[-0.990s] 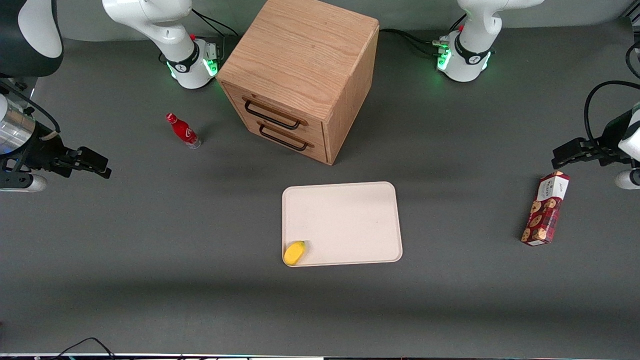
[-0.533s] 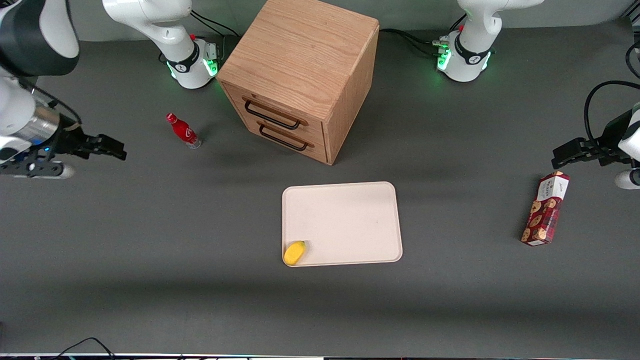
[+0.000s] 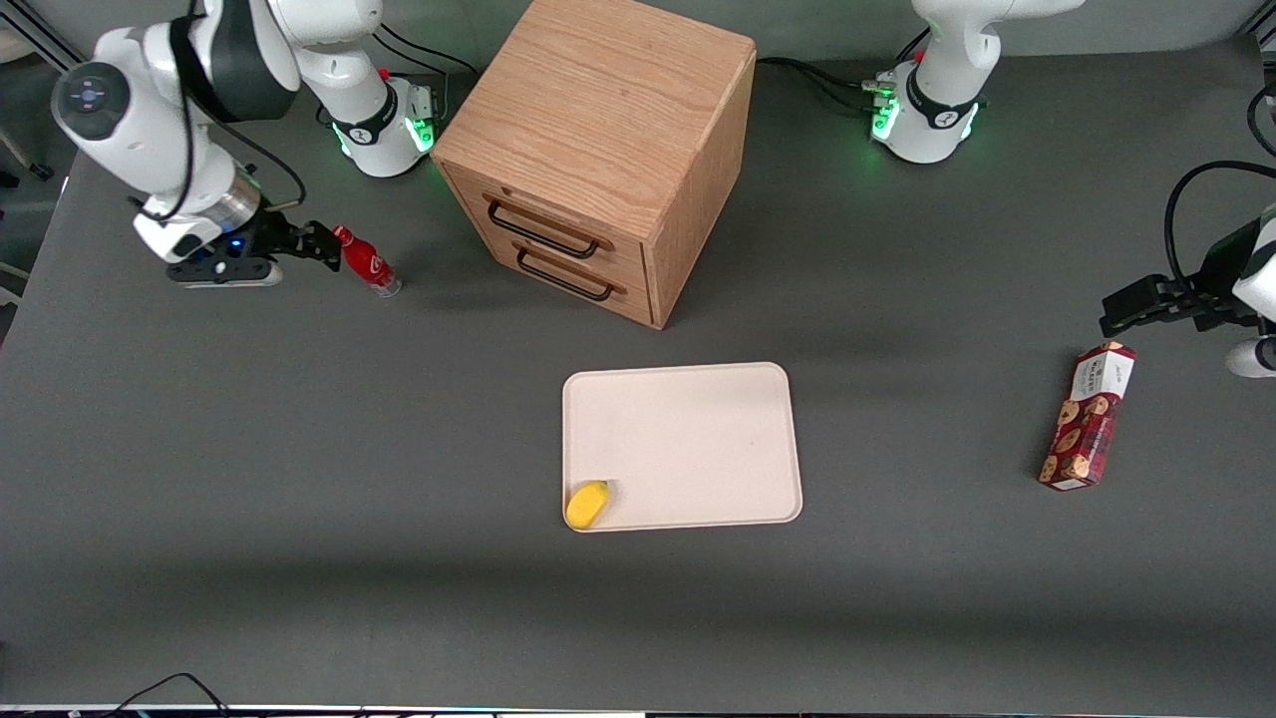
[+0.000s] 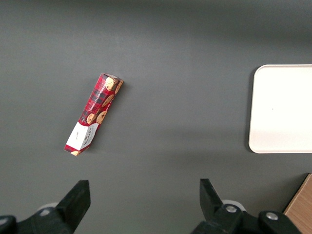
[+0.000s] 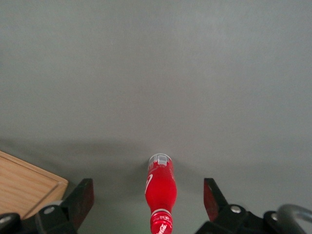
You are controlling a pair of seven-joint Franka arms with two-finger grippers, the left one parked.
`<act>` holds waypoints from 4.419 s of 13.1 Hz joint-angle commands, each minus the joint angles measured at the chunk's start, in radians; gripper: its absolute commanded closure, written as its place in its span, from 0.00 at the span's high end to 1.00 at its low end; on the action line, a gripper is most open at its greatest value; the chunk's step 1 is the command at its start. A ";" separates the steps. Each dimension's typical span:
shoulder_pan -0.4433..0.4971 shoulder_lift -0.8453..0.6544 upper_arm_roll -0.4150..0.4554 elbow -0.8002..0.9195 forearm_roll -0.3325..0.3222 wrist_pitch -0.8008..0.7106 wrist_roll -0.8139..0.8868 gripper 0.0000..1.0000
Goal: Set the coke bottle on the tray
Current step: 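Close the right gripper around the red bottle's body, then lift the bottle and carry it with the right gripper to the tray, then lower the bottle upright onto the tray and open the right gripper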
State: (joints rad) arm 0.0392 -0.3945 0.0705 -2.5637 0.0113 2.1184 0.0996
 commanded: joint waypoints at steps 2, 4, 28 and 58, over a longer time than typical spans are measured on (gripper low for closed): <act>-0.015 -0.056 0.020 -0.179 0.016 0.130 -0.018 1.00; -0.013 -0.049 0.023 -0.214 0.016 0.133 -0.015 1.00; -0.002 0.035 0.025 -0.010 0.030 -0.104 -0.003 0.00; 0.323 1.187 0.238 1.447 -0.079 -0.339 0.859 0.00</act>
State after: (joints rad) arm 0.3470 0.7953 0.3081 -1.1026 -0.0503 1.7461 0.9106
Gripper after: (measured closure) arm 0.670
